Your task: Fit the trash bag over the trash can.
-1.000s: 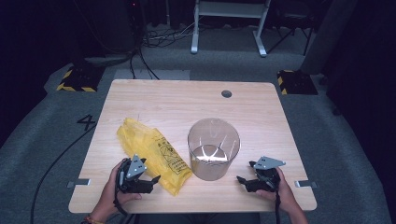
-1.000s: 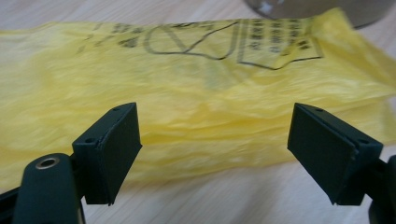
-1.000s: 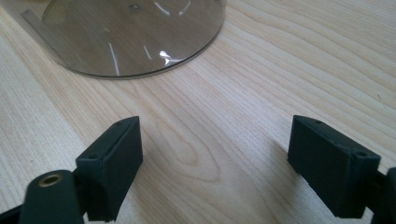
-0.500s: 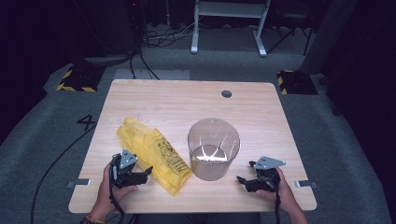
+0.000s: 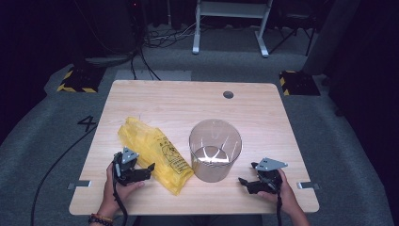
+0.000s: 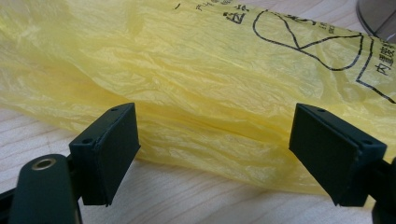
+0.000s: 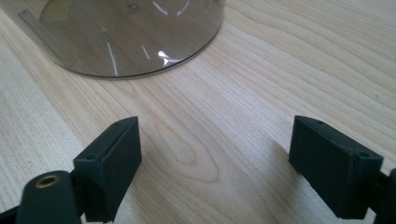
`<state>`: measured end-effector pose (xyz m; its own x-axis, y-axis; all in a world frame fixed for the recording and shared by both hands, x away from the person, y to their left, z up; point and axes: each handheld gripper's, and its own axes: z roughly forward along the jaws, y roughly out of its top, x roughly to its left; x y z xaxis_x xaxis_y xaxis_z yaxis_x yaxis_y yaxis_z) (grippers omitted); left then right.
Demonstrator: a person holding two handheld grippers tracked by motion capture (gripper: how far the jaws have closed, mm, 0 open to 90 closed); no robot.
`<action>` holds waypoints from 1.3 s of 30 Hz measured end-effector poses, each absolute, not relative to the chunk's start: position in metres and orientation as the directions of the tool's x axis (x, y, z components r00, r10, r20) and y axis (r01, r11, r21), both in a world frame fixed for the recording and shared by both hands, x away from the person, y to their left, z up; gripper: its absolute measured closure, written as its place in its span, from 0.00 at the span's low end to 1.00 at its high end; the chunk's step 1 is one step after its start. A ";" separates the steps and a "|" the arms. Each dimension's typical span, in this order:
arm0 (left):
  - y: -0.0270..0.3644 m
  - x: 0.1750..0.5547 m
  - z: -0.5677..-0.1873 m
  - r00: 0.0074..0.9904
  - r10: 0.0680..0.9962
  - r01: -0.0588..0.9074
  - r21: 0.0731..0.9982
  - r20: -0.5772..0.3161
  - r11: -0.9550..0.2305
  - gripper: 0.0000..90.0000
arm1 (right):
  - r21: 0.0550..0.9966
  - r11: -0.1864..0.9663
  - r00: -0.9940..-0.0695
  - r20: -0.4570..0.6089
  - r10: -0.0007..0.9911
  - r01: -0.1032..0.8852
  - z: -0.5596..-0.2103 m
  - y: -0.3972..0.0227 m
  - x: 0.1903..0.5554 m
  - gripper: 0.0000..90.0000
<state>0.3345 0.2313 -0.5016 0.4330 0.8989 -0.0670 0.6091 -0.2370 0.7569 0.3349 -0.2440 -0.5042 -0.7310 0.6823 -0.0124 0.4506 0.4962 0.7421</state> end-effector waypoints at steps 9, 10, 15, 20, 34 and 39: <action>0.227 0.339 -0.503 0.376 0.925 0.639 0.739 -0.055 -0.215 0.24 | 0.741 0.494 -0.731 -0.006 0.683 0.455 -0.504 -0.244 0.335 0.19; 0.227 0.339 -0.503 0.368 0.928 0.646 0.733 -0.054 -0.214 0.24 | 0.741 0.493 -0.730 -0.006 0.683 0.455 -0.504 -0.244 0.335 0.19; 0.222 0.340 -0.504 0.353 0.935 0.653 0.720 -0.018 -0.233 0.24 | 0.741 0.493 -0.731 -0.006 0.683 0.455 -0.504 -0.244 0.335 0.19; 0.223 0.337 -0.502 0.390 0.921 0.630 0.734 -0.015 -0.255 0.40 | 0.741 0.494 -0.730 -0.006 0.683 0.455 -0.504 -0.244 0.335 0.19; 0.222 0.332 -0.502 0.502 0.865 0.577 0.753 -0.022 -0.316 0.96 | 0.743 0.504 -0.747 -0.009 0.665 0.441 -0.504 -0.244 0.335 0.20; 0.225 0.329 -0.497 0.509 0.860 0.561 0.767 -0.023 -0.312 0.98 | 0.743 0.504 -0.746 -0.008 0.666 0.441 -0.504 -0.244 0.334 0.20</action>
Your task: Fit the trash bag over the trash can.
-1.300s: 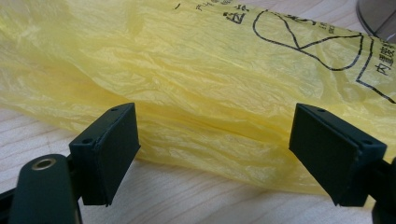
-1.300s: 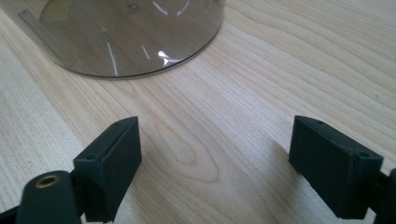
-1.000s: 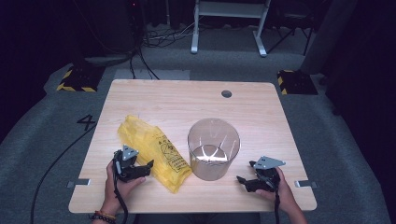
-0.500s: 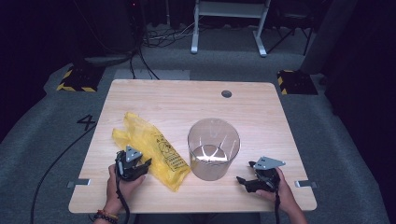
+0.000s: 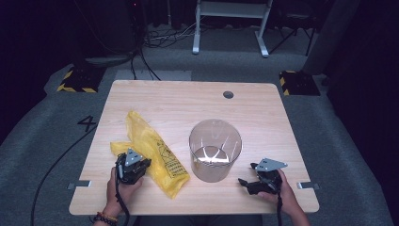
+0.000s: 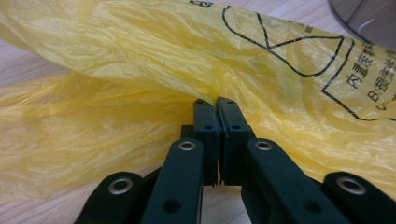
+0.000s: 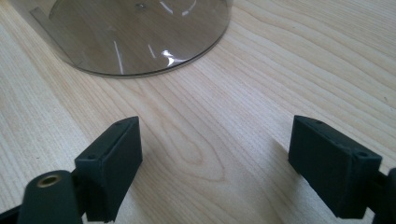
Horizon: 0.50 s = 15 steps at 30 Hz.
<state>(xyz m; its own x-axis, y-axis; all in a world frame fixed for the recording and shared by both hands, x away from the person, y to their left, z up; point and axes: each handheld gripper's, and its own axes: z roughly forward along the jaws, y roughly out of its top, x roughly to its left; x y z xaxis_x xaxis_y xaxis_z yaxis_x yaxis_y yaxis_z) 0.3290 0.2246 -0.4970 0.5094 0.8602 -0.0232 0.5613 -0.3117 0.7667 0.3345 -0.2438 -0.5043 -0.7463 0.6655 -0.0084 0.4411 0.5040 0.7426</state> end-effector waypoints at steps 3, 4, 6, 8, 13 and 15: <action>0.227 0.327 -0.493 0.508 0.861 0.556 0.779 -0.043 -0.289 0.98 | 0.743 0.504 -0.746 -0.008 0.666 0.441 -0.504 -0.244 0.334 0.20; 0.228 0.326 -0.491 0.505 0.862 0.550 0.785 -0.042 -0.284 0.98 | 0.743 0.504 -0.746 -0.008 0.665 0.441 -0.504 -0.244 0.334 0.20; 0.229 0.325 -0.489 0.502 0.863 0.539 0.797 -0.046 -0.271 0.98 | 0.743 0.504 -0.746 -0.008 0.665 0.441 -0.504 -0.244 0.334 0.20; 0.230 0.324 -0.486 0.505 0.862 0.529 0.806 -0.045 -0.267 0.98 | 0.743 0.504 -0.746 -0.008 0.666 0.441 -0.504 -0.244 0.335 0.20; 0.234 0.321 -0.480 0.501 0.863 0.507 0.827 -0.054 -0.243 0.98 | 0.742 0.504 -0.746 -0.008 0.666 0.442 -0.504 -0.244 0.335 0.20; 0.234 0.321 -0.477 0.499 0.865 0.504 0.831 -0.059 -0.234 0.98 | 0.742 0.504 -0.746 -0.007 0.666 0.442 -0.504 -0.244 0.335 0.20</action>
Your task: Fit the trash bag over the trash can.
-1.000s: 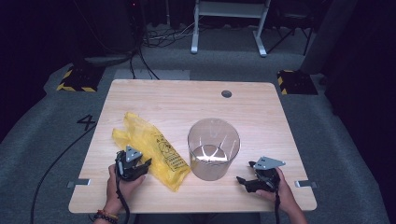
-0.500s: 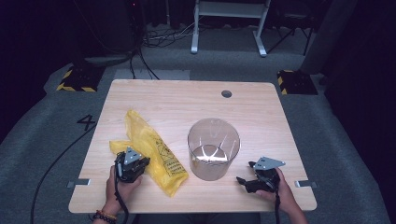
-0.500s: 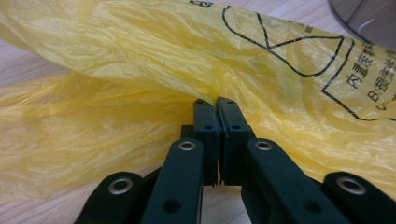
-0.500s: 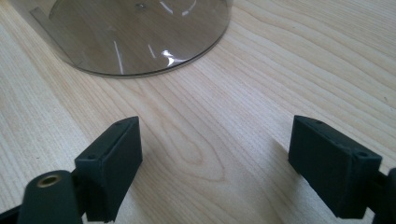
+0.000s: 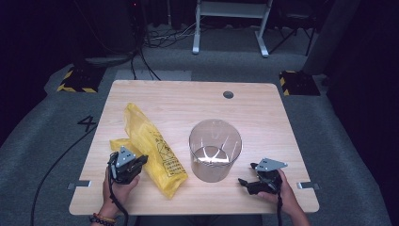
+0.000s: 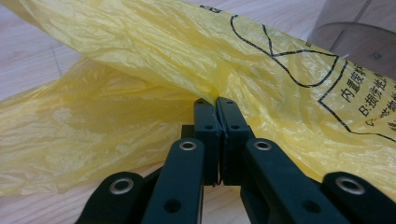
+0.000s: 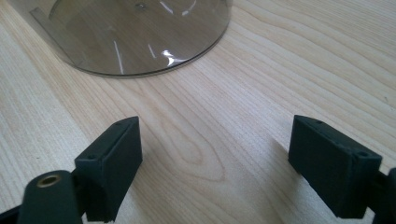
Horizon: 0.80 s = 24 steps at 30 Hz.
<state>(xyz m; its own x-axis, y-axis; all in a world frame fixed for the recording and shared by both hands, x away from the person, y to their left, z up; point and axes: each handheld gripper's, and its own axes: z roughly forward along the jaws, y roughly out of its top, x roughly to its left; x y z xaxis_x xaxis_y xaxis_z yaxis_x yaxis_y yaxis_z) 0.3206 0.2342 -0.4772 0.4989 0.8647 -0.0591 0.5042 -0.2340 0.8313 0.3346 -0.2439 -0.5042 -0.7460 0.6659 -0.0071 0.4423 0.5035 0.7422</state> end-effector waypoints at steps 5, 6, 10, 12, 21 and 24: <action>0.235 0.319 -0.473 0.491 0.870 0.484 0.846 -0.052 -0.222 0.98 | 0.742 0.503 -0.745 -0.006 0.667 0.444 -0.504 -0.244 0.334 0.20; 0.235 0.319 -0.472 0.491 0.870 0.486 0.846 -0.055 -0.221 0.98 | 0.742 0.503 -0.745 -0.007 0.667 0.444 -0.504 -0.244 0.334 0.20; 0.235 0.319 -0.467 0.490 0.870 0.476 0.852 -0.053 -0.216 0.98 | 0.742 0.503 -0.745 -0.008 0.667 0.442 -0.504 -0.244 0.334 0.20; 0.235 0.319 -0.465 0.493 0.868 0.472 0.856 -0.057 -0.211 0.98 | 0.742 0.504 -0.746 -0.008 0.666 0.442 -0.504 -0.244 0.334 0.20; 0.229 0.318 -0.456 0.529 0.849 0.449 0.855 -0.020 -0.260 0.98 | 0.748 0.478 -0.726 0.007 0.688 0.461 -0.500 -0.246 0.336 0.26; 0.229 0.318 -0.454 0.533 0.846 0.440 0.858 -0.011 -0.266 0.98 | 0.766 0.456 -0.720 0.013 0.694 0.454 -0.493 -0.245 0.337 0.26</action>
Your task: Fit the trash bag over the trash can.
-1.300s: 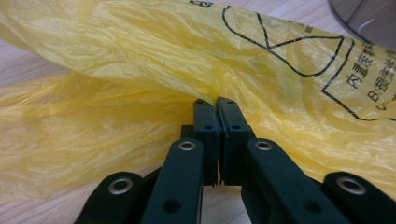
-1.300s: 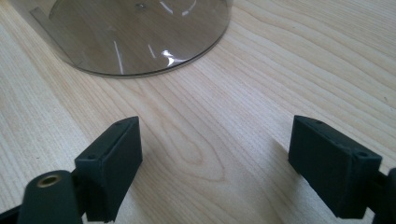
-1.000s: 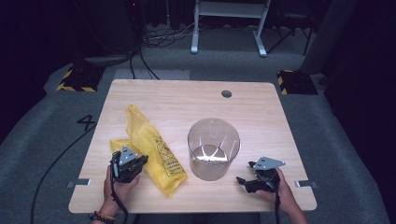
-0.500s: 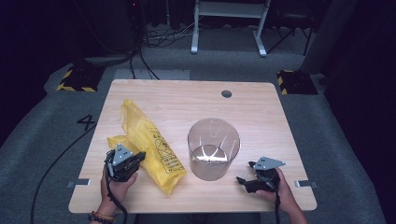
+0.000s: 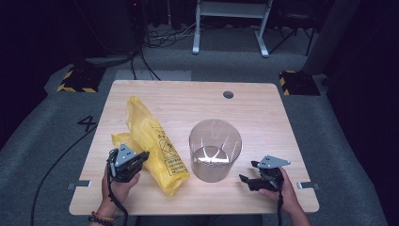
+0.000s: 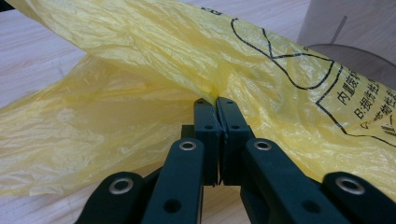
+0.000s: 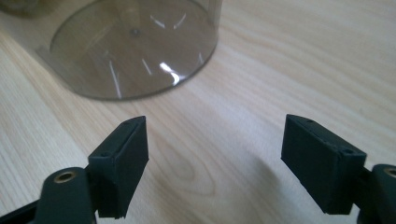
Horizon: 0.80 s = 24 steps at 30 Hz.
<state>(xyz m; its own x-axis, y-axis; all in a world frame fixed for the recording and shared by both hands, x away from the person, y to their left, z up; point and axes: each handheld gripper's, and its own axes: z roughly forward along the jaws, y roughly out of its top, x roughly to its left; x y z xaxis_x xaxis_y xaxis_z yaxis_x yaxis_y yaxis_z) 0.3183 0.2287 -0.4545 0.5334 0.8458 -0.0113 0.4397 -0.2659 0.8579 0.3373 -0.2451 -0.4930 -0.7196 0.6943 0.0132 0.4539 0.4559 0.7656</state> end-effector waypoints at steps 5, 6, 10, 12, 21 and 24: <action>0.233 0.321 -0.449 0.520 0.854 0.432 0.866 -0.011 -0.252 0.98 | 0.778 0.444 -0.711 0.005 0.703 0.444 -0.485 -0.241 0.345 0.28; 0.233 0.322 -0.448 0.517 0.856 0.431 0.868 -0.013 -0.247 0.98 | 0.778 0.447 -0.708 -0.003 0.706 0.442 -0.484 -0.240 0.347 0.28; 0.236 0.324 -0.445 0.502 0.865 0.426 0.876 -0.021 -0.226 0.98 | 0.783 0.433 -0.703 0.008 0.711 0.446 -0.480 -0.240 0.355 0.30; 0.237 0.324 -0.443 0.503 0.864 0.426 0.876 -0.021 -0.226 0.98 | 0.790 0.419 -0.702 0.021 0.712 0.448 -0.479 -0.240 0.358 0.32; 0.235 0.326 -0.433 0.484 0.875 0.402 0.894 -0.023 -0.198 0.98 | 0.796 0.448 -0.728 -0.012 0.685 0.408 -0.472 -0.237 0.361 0.42; 0.236 0.327 -0.431 0.472 0.880 0.400 0.900 -0.040 -0.174 0.98 | 0.803 0.438 -0.741 0.005 0.672 0.403 -0.469 -0.237 0.363 0.42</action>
<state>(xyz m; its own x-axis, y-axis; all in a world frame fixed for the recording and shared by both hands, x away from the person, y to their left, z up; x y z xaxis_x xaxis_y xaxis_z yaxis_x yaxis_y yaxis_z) 0.3271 0.2361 -0.4313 0.4725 0.8804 -0.0402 0.4005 -0.1738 0.8997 0.3630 -0.2365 -0.4693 -0.7407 0.6718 0.0052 0.4031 0.4382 0.8034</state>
